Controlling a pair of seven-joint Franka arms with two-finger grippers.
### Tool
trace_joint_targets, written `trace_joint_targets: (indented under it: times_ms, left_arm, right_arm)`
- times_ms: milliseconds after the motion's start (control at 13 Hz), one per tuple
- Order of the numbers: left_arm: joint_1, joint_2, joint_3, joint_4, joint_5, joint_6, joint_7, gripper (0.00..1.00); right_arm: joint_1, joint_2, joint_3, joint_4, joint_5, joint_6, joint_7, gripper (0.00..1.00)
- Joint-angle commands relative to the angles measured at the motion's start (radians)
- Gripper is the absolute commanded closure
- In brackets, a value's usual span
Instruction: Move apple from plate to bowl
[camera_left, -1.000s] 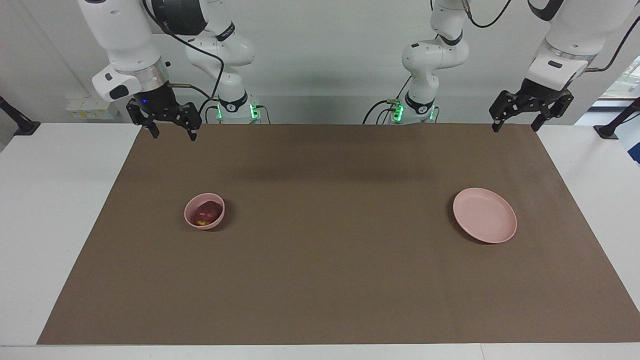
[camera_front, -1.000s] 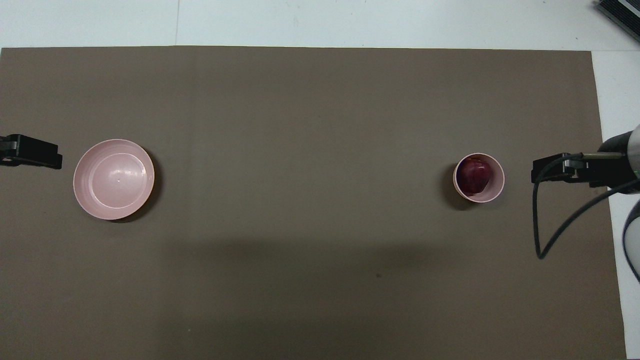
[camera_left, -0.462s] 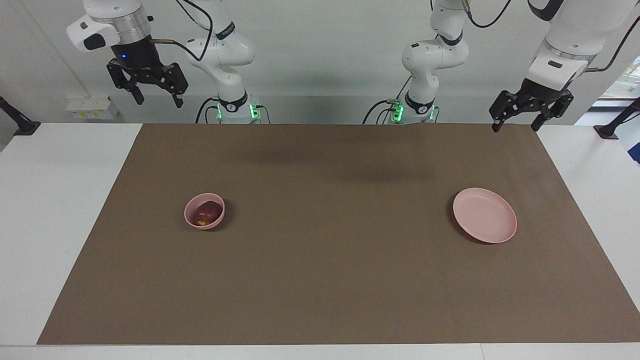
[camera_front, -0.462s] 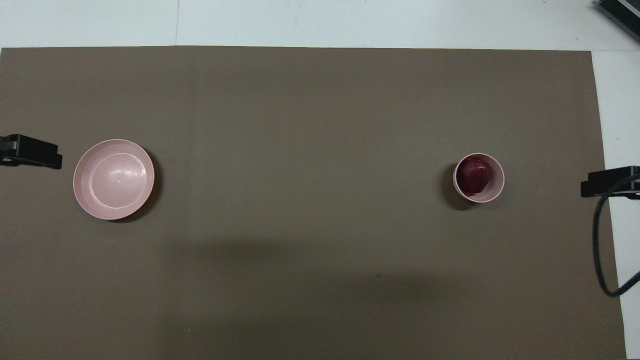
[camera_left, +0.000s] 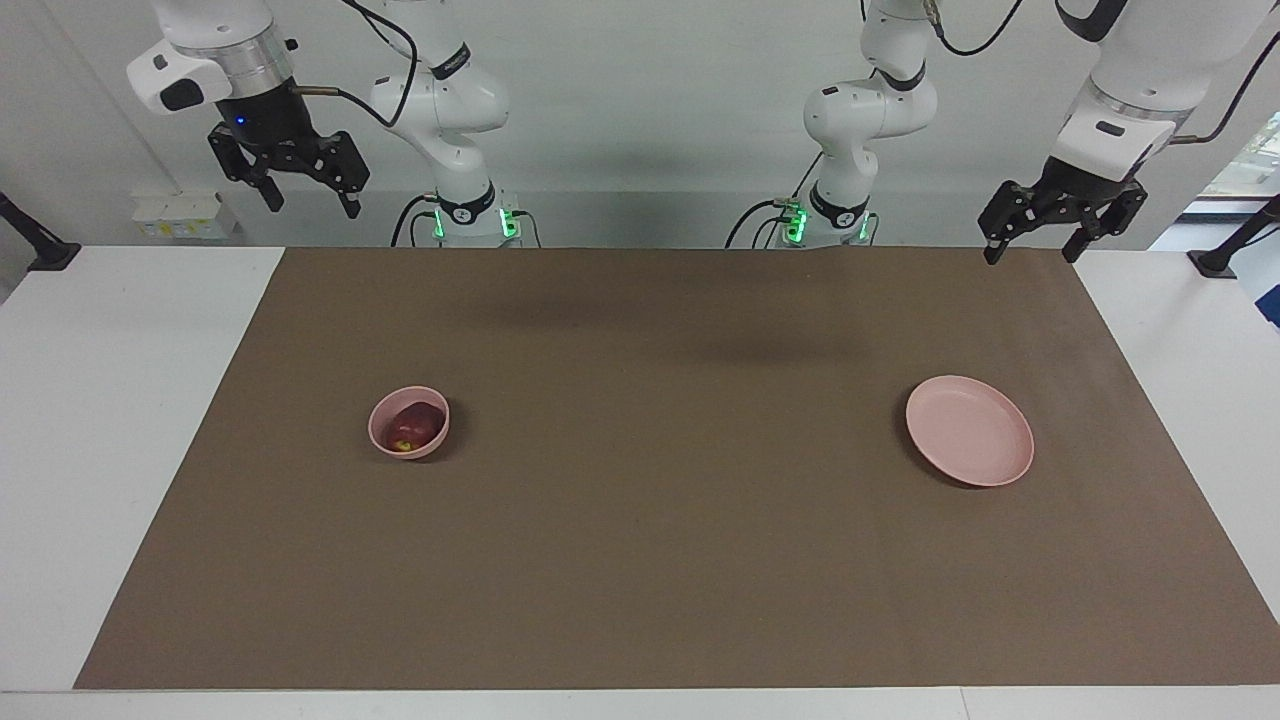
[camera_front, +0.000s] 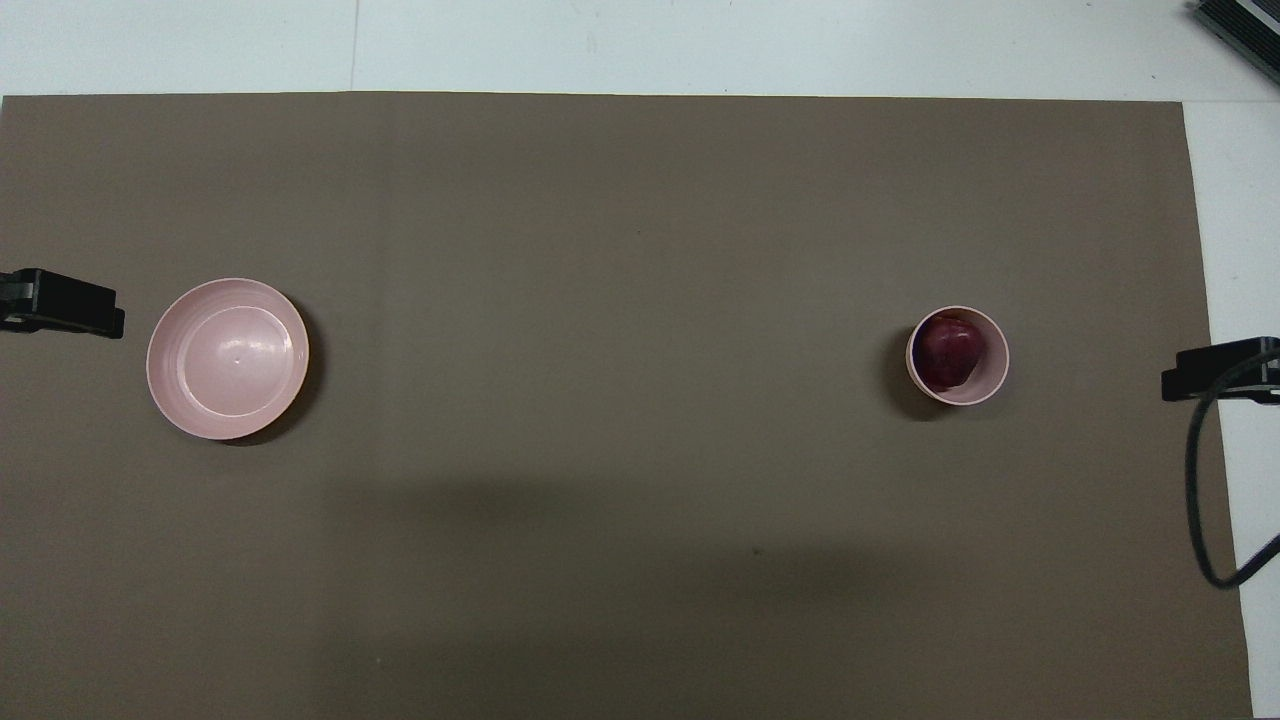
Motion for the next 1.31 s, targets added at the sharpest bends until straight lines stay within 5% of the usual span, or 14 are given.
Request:
trace_joint_targets:
  times_ms: [0, 1231]
  left_arm:
    - [0.017, -0.007, -0.011, 0.002, 0.001, -0.018, 0.001, 0.00]
    - [0.017, -0.007, -0.011, 0.002, 0.001, -0.018, 0.001, 0.00]
  right_arm:
    - [-0.010, -0.018, 0.003, -0.025, 0.015, 0.027, -0.034, 0.00]
    - [-0.011, -0.013, 0.005, -0.033, 0.017, 0.021, -0.093, 0.00]
